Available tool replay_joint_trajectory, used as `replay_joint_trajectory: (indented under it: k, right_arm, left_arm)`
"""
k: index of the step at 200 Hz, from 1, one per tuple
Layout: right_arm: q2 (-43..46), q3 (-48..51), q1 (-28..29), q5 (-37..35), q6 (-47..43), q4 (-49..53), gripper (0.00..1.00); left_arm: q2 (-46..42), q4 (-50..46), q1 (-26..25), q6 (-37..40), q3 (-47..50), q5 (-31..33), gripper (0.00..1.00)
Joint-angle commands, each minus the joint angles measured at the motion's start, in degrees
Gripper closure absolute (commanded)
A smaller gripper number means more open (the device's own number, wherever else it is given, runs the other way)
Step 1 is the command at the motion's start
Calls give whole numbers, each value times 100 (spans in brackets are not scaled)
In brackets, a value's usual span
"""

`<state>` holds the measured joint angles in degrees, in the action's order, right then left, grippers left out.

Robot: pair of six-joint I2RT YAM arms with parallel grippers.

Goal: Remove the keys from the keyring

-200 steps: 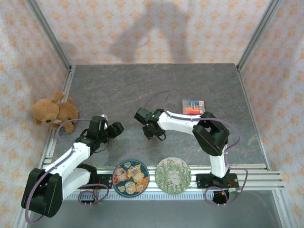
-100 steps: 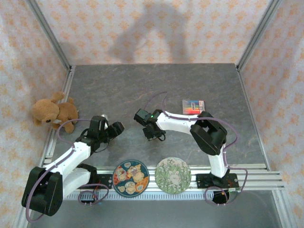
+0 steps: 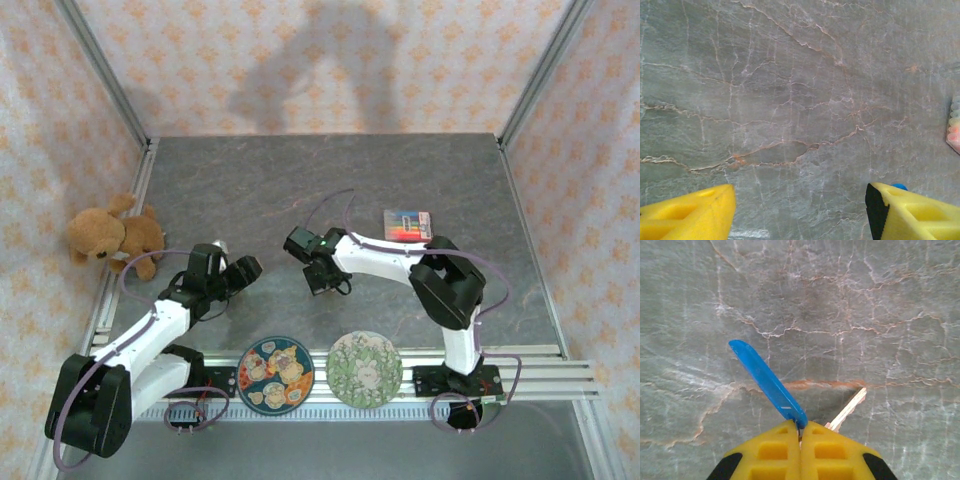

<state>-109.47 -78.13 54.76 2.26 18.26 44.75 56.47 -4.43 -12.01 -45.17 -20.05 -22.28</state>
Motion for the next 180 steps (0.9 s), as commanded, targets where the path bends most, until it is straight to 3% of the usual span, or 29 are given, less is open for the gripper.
replay_joint_trajectory:
  k: [1, 73, 110, 147, 180]
  right_arm:
    - [483, -202, -140, -111, -131, 241, 98]
    - [1226, -470, -640, 327, -868, 376, 100]
    - [1508, -629, -699, 545, -1250, 473, 100]
    - [1785, -742, -695, 938, -1293, 434, 100]
    - [2002, -744, -698, 1355, -1242, 304, 100]
  left_arm:
    - [-168, 109, -53, 3, -138, -144, 30]
    - [-469, 89, -49, 479, -922, -628, 28]
    - [-194, 372, -51, 564, -1507, -1457, 27]
    - [355, 1482, -78, -13, -1584, -2491, 32]
    - [668, 2111, -344, -264, -1575, -2719, 32]
